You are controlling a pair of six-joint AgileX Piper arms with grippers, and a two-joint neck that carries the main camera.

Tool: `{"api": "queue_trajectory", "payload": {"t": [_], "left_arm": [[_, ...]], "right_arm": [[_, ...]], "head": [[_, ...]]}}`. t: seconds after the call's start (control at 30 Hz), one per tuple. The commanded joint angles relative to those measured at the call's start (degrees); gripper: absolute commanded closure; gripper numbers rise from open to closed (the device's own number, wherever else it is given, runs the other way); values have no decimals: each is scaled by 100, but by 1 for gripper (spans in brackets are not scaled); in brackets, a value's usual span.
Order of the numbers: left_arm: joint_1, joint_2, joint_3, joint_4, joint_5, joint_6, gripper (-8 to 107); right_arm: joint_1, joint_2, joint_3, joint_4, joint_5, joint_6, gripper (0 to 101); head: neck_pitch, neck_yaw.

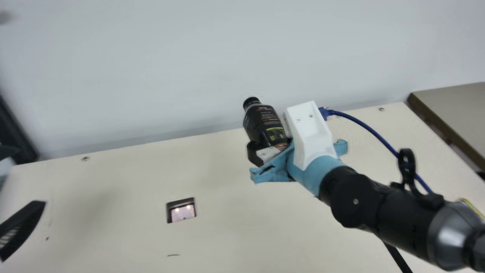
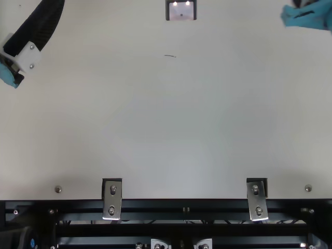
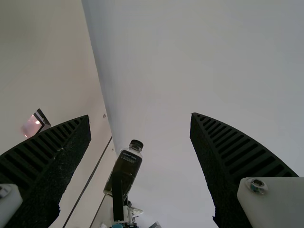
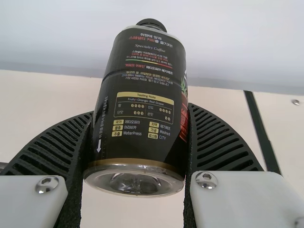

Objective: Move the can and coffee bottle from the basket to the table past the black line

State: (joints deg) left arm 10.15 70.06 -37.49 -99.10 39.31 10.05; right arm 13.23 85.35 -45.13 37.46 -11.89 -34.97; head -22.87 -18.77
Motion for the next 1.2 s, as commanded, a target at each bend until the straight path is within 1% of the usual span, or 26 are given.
{"api": "queue_trajectory", "payload": {"t": [0.0,0.37,0.63,0.87,1.17], "left_arm": [[0,0,0,0,0,0,9],[0,0,0,0,0,0,9],[0,0,0,0,0,0,9],[0,0,0,0,0,0,9],[0,0,0,0,0,0,9]], "right_arm": [[-192,-110,84,-84,49,52,101],[-1038,-619,464,-631,299,476,101],[-1680,-808,582,-1164,442,838,101],[-2347,-695,574,-1706,516,1124,101],[-3228,-344,534,-2540,575,1522,101]], "head": [[-213,-307],[-213,-1534],[-213,-1534],[-213,-1534],[-213,-1534]]}}
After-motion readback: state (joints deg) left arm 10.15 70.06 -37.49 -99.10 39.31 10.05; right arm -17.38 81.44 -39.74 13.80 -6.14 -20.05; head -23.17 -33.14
